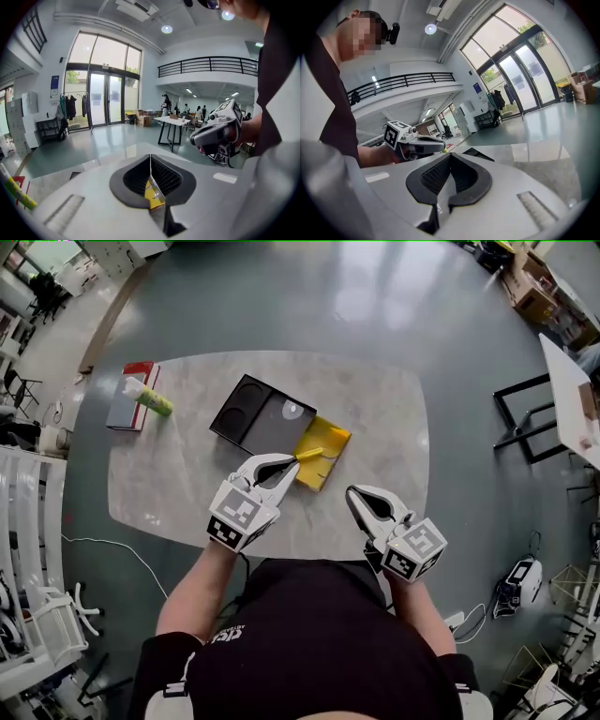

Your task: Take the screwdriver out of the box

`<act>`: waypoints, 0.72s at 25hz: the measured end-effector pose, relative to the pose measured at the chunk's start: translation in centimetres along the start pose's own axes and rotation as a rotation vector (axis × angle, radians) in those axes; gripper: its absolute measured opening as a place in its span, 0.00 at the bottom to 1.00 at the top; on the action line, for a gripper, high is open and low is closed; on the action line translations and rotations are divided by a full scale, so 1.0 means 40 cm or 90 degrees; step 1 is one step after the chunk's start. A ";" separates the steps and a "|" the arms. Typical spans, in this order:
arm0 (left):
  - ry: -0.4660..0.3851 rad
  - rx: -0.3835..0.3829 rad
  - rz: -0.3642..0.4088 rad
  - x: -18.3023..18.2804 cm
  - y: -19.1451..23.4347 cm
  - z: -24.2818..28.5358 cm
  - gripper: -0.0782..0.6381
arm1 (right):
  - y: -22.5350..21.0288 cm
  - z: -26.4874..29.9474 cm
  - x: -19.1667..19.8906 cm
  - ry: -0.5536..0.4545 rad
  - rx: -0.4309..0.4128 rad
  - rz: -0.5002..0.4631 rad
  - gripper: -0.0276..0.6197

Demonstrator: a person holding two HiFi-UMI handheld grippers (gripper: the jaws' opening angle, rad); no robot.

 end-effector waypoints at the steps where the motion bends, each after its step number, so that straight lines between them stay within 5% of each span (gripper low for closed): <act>1: 0.010 0.004 0.003 0.004 0.002 0.016 0.12 | -0.014 0.004 -0.005 0.002 -0.004 0.004 0.06; 18: 0.209 0.096 0.055 0.213 -0.002 0.283 0.32 | -0.200 0.079 0.072 0.095 -0.029 0.088 0.06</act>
Point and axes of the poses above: the fingertips, and each gripper's own axes: z forward along the fingers, y to its left, x out of its underside, the point moved 3 cm from there along -z, backward along the fingers, and after that the axes turned 13 degrees about z, right-handed, at the moved point
